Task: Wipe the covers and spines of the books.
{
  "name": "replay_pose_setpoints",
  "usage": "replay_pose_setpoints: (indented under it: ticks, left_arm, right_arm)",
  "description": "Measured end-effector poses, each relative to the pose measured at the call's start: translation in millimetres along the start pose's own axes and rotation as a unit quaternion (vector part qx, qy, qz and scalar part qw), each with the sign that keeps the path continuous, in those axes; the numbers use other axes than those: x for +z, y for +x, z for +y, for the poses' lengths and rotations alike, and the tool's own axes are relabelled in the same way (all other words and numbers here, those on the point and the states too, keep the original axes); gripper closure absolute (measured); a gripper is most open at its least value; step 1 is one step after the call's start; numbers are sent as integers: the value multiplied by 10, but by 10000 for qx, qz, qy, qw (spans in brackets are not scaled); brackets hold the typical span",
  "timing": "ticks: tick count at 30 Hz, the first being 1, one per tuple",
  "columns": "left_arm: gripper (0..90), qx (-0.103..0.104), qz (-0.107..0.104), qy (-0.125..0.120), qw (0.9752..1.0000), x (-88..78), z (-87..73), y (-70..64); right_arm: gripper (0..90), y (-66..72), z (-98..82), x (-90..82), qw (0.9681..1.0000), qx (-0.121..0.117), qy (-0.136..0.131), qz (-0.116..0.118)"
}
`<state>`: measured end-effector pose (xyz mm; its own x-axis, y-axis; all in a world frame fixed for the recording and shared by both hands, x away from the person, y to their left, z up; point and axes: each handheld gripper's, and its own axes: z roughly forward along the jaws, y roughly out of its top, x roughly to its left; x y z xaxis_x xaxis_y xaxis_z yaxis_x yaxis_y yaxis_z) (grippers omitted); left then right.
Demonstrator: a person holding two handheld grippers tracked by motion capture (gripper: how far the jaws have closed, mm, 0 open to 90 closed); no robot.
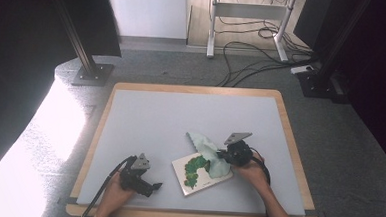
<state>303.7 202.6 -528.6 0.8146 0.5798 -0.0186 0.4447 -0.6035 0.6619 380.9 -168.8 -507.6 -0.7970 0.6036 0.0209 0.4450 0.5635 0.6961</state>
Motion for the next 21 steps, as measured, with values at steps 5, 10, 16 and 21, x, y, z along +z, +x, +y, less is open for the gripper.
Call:
replay_pose_setpoints:
  ticks: [5,10,16,21]
  left_arm:
    - [0,0,0,0,10000,0,0,0]
    - [0,-3,-1,-2,10000,0,0,1]
    - [0,-2,-1,0,10000,0,0,0]
    - [0,0,0,0,10000,0,0,0]
  right_arm:
    - [843,-73,-57,-45,9999,54,1,-164]
    - [843,-53,-125,-49,9994,-52,105,-312]
    - [842,14,-111,-139,9998,-125,16,-170]
    - [842,24,-164,-144,9999,-98,20,-129]
